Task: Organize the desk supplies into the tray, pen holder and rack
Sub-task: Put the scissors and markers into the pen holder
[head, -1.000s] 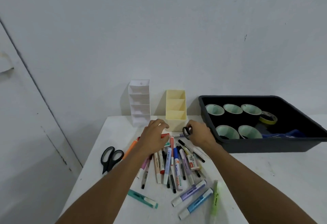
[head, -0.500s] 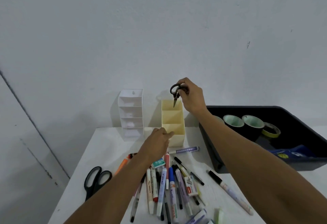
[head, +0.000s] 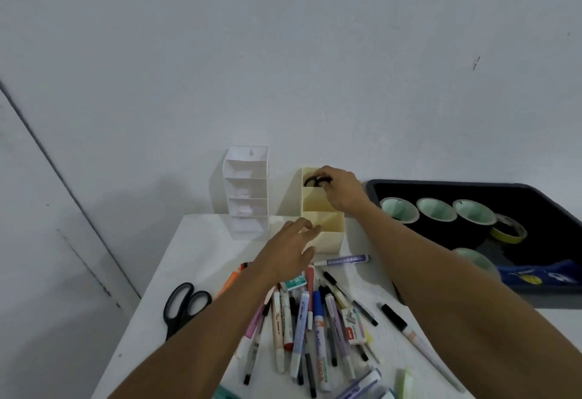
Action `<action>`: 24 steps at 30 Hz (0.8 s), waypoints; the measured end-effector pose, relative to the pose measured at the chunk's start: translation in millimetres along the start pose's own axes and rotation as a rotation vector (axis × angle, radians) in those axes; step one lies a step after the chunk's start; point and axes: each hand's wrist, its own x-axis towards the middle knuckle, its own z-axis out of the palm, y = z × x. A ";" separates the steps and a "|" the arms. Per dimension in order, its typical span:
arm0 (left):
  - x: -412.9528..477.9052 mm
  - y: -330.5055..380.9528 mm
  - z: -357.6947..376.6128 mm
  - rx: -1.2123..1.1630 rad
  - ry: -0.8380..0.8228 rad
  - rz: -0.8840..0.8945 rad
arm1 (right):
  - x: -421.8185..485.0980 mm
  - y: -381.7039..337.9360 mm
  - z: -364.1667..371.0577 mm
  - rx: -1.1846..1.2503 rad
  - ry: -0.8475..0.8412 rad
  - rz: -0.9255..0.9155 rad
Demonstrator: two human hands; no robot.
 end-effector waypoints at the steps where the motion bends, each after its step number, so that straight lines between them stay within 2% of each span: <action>1: -3.1 -0.3 -3.7 -0.008 0.036 0.013 | -2.2 -0.1 0.8 -0.010 0.036 -0.011; 5: -24.9 -9.5 -24.1 -0.045 0.179 -0.012 | -31.5 -13.8 4.2 0.021 0.314 -0.089; 8: -56.0 -28.4 -40.2 -0.072 0.226 -0.123 | -66.9 -38.3 21.5 0.149 0.358 -0.229; 12: -108.3 -62.2 -61.1 -0.048 0.231 -0.309 | -110.2 -70.0 60.1 0.234 0.180 -0.385; 17: -164.3 -99.6 -76.9 0.020 0.005 -0.590 | -136.5 -101.2 103.9 0.277 -0.127 -0.377; 20: -175.4 -103.2 -73.2 0.035 -0.042 -0.604 | -147.9 -113.9 117.6 0.260 -0.180 -0.365; 24: -170.5 -91.9 -78.9 0.069 0.028 -0.625 | -157.4 -128.6 121.7 0.277 -0.201 -0.300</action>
